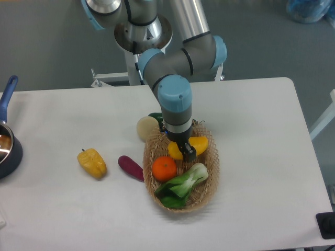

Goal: Pick up the mango from the basket

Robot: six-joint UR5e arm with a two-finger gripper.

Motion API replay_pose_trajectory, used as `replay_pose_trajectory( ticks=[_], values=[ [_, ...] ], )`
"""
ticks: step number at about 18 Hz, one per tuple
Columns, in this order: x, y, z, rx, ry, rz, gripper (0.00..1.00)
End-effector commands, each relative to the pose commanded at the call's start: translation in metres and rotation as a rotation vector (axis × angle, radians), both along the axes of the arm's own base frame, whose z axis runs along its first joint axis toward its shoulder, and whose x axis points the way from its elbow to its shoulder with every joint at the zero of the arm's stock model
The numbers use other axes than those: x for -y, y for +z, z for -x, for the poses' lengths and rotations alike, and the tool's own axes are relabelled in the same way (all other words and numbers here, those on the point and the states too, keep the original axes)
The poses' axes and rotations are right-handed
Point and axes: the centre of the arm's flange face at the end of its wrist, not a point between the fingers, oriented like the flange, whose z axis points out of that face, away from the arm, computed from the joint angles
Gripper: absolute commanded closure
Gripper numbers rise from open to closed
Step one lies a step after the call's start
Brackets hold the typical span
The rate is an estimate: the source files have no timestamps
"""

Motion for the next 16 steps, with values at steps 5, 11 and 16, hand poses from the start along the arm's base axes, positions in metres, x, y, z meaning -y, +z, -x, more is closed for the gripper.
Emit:
replay_pose_trajectory(
  ticks=[5, 11, 16],
  values=[
    [0.014, 0.028, 0.023, -0.033, 0.161, -0.058, 0.41],
    [0.011, 0.061, 0.047, -0.073, 0.379, -0.139, 0.41],
    [0.007, 0.075, 0.05, -0.085, 0.501, -0.172, 0.44]
  ],
)
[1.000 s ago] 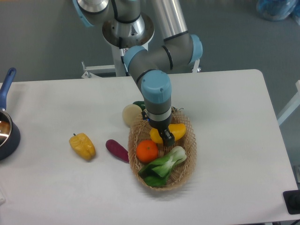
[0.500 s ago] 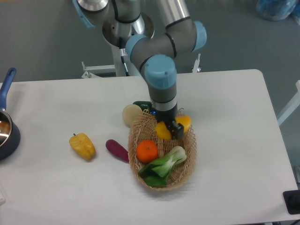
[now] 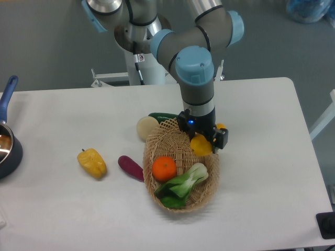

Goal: Pick up the mango from the basket

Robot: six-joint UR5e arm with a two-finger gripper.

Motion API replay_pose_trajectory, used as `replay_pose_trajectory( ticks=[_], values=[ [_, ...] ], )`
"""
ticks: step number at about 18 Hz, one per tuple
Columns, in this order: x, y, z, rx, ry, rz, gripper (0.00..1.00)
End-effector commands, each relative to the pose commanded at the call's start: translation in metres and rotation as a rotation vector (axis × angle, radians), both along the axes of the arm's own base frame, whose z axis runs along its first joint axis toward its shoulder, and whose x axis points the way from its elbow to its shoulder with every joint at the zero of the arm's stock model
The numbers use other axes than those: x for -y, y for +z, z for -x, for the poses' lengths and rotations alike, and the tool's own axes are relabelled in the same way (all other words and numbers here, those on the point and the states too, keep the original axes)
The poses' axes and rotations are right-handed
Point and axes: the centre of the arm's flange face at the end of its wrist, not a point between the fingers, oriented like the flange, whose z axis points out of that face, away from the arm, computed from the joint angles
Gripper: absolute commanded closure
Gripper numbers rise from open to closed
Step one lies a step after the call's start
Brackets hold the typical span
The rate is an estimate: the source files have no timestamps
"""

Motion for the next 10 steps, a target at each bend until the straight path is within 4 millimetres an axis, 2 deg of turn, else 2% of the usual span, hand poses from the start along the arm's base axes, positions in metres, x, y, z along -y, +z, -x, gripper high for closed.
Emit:
replay_pose_trajectory(
  ticks=[6, 10],
  values=[
    [0.002, 0.015, 0.006, 0.062, 0.015, 0.042, 0.44],
    [0.008, 0.017, 0.004, 0.065, 0.011, 0.042, 0.44]
  ],
)
